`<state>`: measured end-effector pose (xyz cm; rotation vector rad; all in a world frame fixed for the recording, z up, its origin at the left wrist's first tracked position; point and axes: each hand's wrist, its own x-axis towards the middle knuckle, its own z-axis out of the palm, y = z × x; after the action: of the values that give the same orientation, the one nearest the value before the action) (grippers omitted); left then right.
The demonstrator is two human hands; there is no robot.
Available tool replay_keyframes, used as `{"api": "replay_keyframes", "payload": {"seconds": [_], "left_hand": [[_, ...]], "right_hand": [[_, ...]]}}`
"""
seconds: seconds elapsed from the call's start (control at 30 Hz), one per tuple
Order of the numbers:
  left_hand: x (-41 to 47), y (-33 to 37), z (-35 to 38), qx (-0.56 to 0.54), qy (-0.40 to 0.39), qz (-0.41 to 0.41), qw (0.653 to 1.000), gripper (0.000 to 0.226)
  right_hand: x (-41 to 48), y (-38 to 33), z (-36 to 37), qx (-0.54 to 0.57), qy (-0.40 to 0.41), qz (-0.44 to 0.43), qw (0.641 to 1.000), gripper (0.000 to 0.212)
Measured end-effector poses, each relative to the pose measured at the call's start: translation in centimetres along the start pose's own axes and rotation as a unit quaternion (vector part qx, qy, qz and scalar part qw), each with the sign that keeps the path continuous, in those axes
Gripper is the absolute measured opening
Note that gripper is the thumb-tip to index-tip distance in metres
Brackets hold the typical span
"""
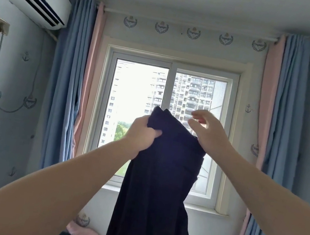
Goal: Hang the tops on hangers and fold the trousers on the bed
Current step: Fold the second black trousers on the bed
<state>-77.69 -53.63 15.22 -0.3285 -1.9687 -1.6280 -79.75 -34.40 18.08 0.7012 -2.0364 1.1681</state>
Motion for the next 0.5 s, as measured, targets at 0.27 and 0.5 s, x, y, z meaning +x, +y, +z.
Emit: {"api": "replay_keyframes", "payload": {"seconds": [0.27, 0.5], "left_hand": [[0.0, -0.2, -4.8, -0.125, -0.046, -0.066, 0.989, 0.023], [0.0, -1.7, -10.2, -0.153, -0.042, -0.117, 0.98, 0.025]], "right_hand": [[-3.6, 8.0, 1.9, 0.351, -0.335, 0.289, 0.825, 0.092], [-6.2, 5.2, 7.5, 0.391, -0.287, 0.321, 0.813, 0.051]]}}
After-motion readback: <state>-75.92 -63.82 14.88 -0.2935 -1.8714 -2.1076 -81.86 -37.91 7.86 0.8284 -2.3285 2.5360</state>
